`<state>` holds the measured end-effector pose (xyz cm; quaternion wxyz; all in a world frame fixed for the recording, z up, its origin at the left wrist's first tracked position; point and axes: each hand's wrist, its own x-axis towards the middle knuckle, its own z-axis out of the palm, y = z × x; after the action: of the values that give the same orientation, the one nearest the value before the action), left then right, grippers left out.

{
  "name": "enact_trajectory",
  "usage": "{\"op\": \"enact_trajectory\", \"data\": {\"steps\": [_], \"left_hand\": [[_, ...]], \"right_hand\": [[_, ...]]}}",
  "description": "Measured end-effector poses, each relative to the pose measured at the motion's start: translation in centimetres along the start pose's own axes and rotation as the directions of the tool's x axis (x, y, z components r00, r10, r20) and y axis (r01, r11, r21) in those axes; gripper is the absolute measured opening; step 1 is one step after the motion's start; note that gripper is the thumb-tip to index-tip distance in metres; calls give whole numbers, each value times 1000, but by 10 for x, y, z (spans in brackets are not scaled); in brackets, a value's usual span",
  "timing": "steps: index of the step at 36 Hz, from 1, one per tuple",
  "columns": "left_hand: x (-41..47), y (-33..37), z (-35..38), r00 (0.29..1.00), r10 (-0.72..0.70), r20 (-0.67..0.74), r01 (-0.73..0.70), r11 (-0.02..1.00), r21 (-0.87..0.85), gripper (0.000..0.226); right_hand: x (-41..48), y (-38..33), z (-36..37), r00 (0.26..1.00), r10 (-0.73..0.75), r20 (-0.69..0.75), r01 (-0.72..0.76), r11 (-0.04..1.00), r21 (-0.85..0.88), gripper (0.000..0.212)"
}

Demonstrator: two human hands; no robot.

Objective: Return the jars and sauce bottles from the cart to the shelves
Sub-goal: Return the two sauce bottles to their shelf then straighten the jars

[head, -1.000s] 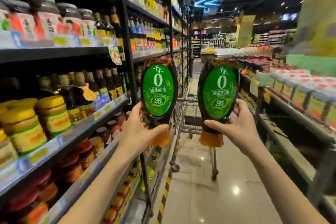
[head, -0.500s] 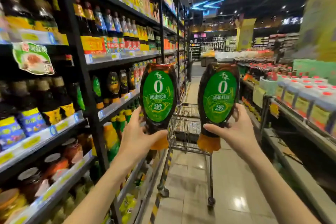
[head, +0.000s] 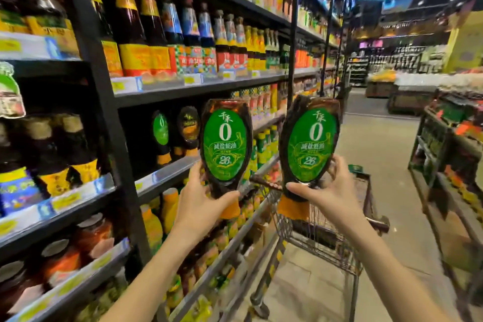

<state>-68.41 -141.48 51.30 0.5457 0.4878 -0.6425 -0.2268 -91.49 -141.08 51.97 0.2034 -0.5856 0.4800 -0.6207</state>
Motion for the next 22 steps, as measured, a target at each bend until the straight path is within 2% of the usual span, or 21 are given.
{"op": "enact_trajectory", "data": {"steps": [4,9,11,16,22], "left_hand": [[37,-28,5,998,-35,-50,37,999,21,90],[82,-61,0,987,-56,-149,66,996,58,87],[98,-69,-4,981,-39,-191,56,995,86,82],[132,-88,-21,959,-35,-281,71,990,118,87],[152,-109,-41,910,-54,-411,137,975,175,93]], "right_hand": [[49,31,32,994,24,106,-31,997,64,93],[104,59,83,973,-41,227,14,993,119,91],[123,66,104,963,-63,260,27,990,141,85],[158,75,151,930,-137,341,66,975,213,80],[185,82,204,895,-211,394,101,954,282,85]]}}
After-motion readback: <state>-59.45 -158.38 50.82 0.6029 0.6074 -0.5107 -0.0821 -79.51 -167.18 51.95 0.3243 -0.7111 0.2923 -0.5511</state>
